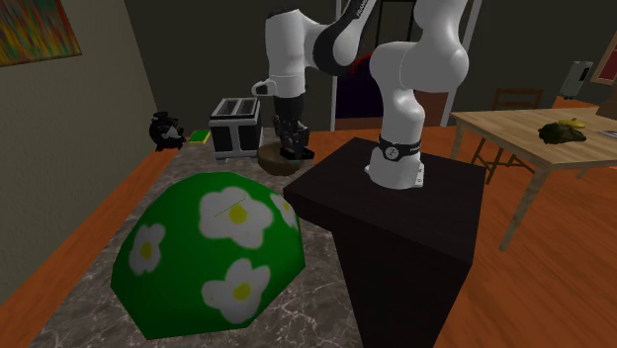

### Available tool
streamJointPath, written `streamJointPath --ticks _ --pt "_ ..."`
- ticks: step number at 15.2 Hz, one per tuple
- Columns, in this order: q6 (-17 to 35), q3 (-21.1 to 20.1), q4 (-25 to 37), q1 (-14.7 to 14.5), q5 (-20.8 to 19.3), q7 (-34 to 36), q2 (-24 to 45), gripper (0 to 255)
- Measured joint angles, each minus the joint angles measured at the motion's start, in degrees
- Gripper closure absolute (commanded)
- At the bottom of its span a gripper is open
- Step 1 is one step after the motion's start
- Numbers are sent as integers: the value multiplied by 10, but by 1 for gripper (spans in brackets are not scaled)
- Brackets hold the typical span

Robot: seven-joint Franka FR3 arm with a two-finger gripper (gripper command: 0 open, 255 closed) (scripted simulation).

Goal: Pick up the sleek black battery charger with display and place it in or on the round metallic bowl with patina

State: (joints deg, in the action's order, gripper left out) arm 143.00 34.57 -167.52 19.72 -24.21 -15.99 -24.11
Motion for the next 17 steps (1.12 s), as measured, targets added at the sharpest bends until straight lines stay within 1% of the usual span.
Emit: streamJointPath --ticks 2,4,7,10,12,14,17 --pt "1 29 12 18 -11 -38 10 255" --pt "-4 52 29 28 -14 -72 18 255" --pt "-1 95 57 36 -11 -129 42 255" --pt "-2 142 93 38 2 -194 69 255" --pt "6 178 117 29 24 -242 98 255" --pt "9 214 150 9 62 -295 134 255" --pt "24 244 163 -6 102 -346 168 255"
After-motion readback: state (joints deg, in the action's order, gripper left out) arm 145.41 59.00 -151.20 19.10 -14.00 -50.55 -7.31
